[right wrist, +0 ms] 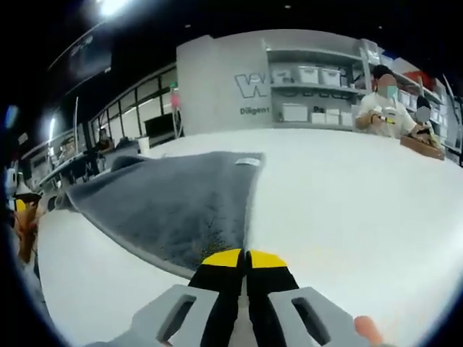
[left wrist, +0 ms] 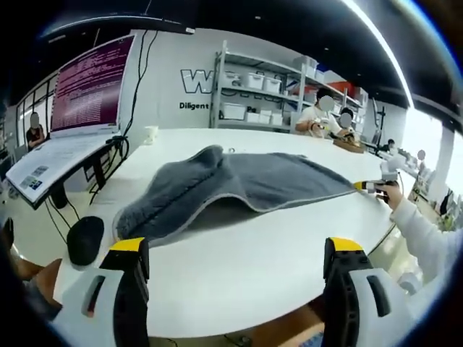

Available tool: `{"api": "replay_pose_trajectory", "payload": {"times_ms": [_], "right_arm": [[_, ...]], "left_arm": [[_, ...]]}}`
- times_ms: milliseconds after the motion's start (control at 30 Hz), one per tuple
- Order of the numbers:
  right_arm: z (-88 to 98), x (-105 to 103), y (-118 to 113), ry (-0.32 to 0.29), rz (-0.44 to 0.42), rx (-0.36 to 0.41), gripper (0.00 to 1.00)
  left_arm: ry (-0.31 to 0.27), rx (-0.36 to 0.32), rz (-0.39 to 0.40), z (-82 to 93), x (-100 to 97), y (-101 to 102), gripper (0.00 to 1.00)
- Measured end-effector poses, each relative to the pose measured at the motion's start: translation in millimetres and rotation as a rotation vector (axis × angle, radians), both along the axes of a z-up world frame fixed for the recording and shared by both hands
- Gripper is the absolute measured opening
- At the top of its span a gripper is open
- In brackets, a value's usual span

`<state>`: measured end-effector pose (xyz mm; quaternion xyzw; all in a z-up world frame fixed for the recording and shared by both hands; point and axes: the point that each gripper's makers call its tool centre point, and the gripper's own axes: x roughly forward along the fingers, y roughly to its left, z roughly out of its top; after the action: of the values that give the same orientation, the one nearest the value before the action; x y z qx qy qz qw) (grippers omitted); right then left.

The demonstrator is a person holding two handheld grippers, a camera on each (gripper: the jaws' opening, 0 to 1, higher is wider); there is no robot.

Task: Open the folded towel by lifting each exposed corner and separating the folded layers until the towel lies flat within the target outline without major curled edges

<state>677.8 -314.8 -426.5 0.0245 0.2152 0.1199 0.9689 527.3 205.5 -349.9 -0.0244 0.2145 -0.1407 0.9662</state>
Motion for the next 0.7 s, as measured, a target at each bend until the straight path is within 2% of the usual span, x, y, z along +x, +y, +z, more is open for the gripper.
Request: {"api": "replay_pose_trajectory", "payload": {"times_ms": [400, 700], "right_arm": [[1.2, -8.5, -36.0, 0.008, -0.056, -0.037, 0.00], [0.8, -14.1, -53.0, 0.008, -0.081, -0.035, 0.00]], "left_arm": [[0.010, 0.006, 0.001, -1.5, -2.8, 2.0, 1.00], [0.014, 0.005, -0.005, -2.4, -2.1, -0.3, 1.00]]}}
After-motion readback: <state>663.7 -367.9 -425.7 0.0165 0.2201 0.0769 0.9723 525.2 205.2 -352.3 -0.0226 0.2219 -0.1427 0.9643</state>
